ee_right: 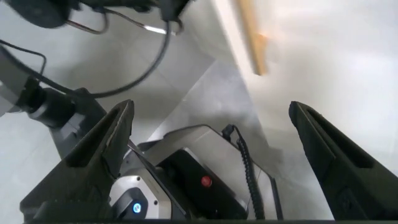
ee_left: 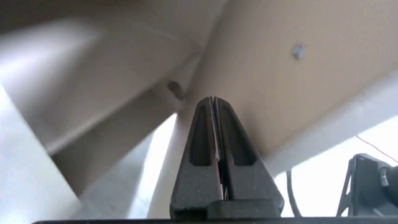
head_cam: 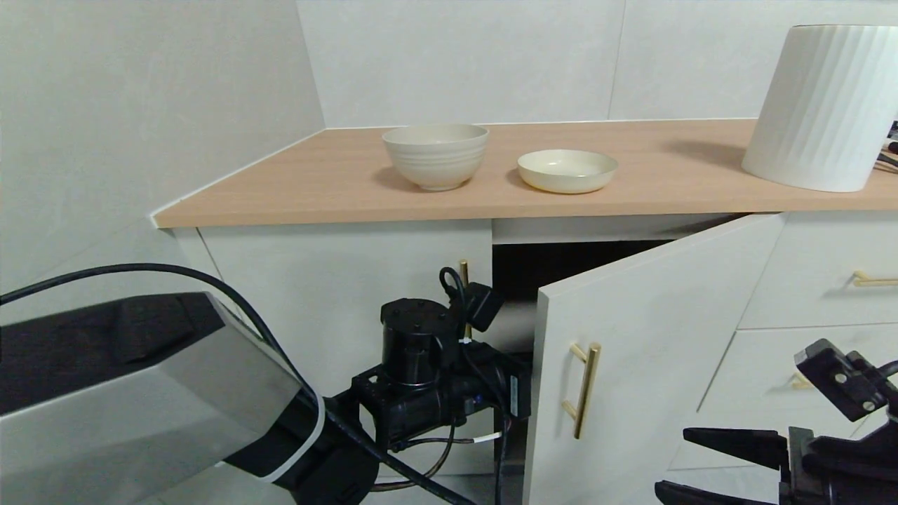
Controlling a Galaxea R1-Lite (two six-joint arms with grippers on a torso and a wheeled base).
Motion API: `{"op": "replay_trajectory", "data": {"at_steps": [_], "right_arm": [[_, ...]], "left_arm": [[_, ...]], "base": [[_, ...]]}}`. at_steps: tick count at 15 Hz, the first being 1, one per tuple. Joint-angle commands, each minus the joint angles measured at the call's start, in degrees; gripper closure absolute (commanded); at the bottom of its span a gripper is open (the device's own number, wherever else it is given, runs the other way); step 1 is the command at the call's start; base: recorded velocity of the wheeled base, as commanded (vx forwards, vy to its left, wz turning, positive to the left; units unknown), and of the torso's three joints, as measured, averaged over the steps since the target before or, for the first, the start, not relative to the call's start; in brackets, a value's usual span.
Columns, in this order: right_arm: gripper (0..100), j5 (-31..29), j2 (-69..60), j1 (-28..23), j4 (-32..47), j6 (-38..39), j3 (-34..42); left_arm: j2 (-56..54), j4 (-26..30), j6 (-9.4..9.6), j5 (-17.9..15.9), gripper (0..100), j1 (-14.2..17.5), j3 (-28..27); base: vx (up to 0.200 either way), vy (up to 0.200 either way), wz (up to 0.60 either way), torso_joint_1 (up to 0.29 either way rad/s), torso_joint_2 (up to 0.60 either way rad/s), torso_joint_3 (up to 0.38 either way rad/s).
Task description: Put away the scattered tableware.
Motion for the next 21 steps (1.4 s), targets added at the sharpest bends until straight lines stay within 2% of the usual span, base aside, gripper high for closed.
{"op": "replay_trajectory", "data": {"at_steps": [1, 6, 8, 11, 17, 21], "right_arm": [[0, 0.1, -1.3, 0.1, 0.1, -0.3, -0.2], [0, 0.1, -1.4, 0.1, 0.1, -1.1, 0.0], [0, 0.1, -1.3, 0.1, 0.1, -1.1, 0.0], [0, 0.1, -1.4, 0.1, 0.1, -1.1, 0.0], [0, 0.1, -1.5, 1.0, 0.2, -1.1, 0.1], [0, 0.0, -2.6, 3.5, 0.2, -1.1, 0.0]], "left_arm": [[1.1, 0.3, -0.3, -0.1, 100, -0.1, -1.8], [4.9, 3.5, -0.3, 0.0, 100, -0.1, -8.4], [4.9, 4.4, -0.21, -0.1, 100, -0.1, -8.9], [4.7, 4.8, -0.3, -0.1, 100, -0.1, -9.5], [7.6, 4.9, -0.3, 0.1, 100, 0.1, -13.9], [6.9, 5.4, -0.21, 0.4, 100, -0.9, -14.1]], "base": [[-0.2, 0.0, 0.0, 0.002, 0.01, 0.002], [0.0, 0.0, 0.0, 0.0, 0.0, 0.0], [0.0, 0.0, 0.0, 0.0, 0.0, 0.0], [-0.2, 0.0, 0.0, 0.007, 0.0, -0.002], [0.0, 0.0, 0.0, 0.0, 0.0, 0.0], [0.0, 0.0, 0.0, 0.0, 0.0, 0.0]]}}
